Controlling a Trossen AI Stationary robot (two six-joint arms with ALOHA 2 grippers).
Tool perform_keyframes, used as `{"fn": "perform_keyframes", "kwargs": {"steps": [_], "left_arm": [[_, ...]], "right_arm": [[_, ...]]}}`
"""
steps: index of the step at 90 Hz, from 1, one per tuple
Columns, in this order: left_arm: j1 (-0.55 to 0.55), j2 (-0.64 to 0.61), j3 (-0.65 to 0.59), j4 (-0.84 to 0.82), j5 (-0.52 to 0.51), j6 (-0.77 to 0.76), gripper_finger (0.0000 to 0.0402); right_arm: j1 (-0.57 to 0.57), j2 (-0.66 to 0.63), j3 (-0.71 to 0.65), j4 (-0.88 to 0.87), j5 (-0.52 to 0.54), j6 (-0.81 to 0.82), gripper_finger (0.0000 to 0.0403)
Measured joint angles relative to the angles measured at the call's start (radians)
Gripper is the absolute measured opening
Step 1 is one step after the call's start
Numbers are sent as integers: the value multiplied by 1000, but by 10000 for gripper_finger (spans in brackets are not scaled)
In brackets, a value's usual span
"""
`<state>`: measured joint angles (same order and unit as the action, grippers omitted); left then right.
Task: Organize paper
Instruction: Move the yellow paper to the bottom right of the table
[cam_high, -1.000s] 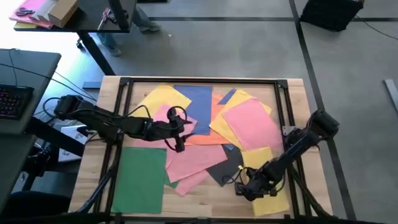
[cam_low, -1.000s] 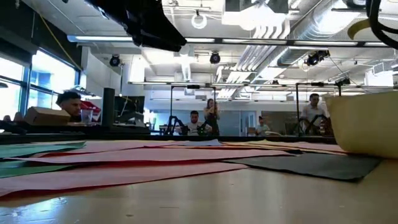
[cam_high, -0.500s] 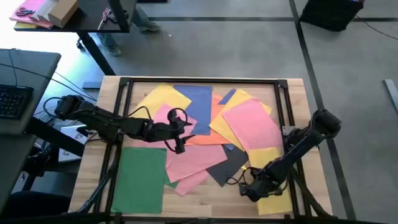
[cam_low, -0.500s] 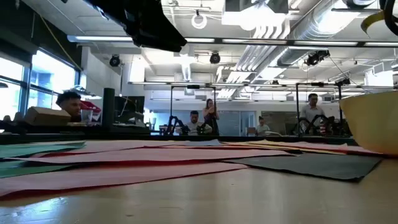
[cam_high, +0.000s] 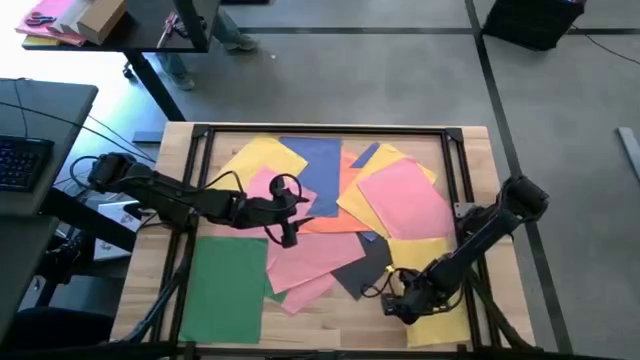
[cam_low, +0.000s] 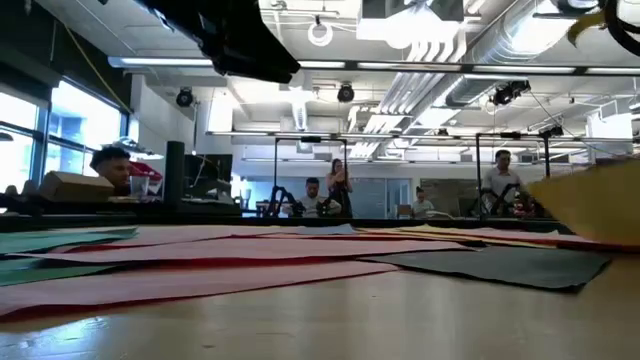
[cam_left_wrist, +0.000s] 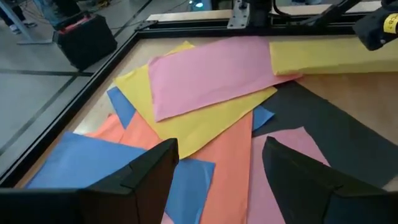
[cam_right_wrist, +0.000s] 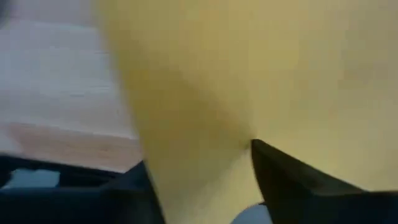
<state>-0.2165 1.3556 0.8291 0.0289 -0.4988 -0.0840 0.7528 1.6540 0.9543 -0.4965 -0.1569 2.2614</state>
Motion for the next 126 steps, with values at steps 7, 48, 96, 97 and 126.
{"fn": "perform_keyframes", "kwargs": {"steps": [7, 48, 96, 97, 126], "left_arm": [[0, 0, 0, 0, 0, -1, 223], [0, 0, 0, -3, -17, 9, 223], [-8, 4, 0, -10, -20, -17, 223], [-8, 4, 0, -10, -20, -17, 223], [-13, 4, 0, -24, -21, -17, 223]], "right_arm": [[-10, -17, 0, -4, 49, -44, 248], [-24, -54, -17, -431, 401, -667, 297], [126, -58, -150, -403, 221, -436, 295], [125, -58, -148, -407, 220, -438, 295], [121, -57, -126, -331, 287, -489, 295]]}}
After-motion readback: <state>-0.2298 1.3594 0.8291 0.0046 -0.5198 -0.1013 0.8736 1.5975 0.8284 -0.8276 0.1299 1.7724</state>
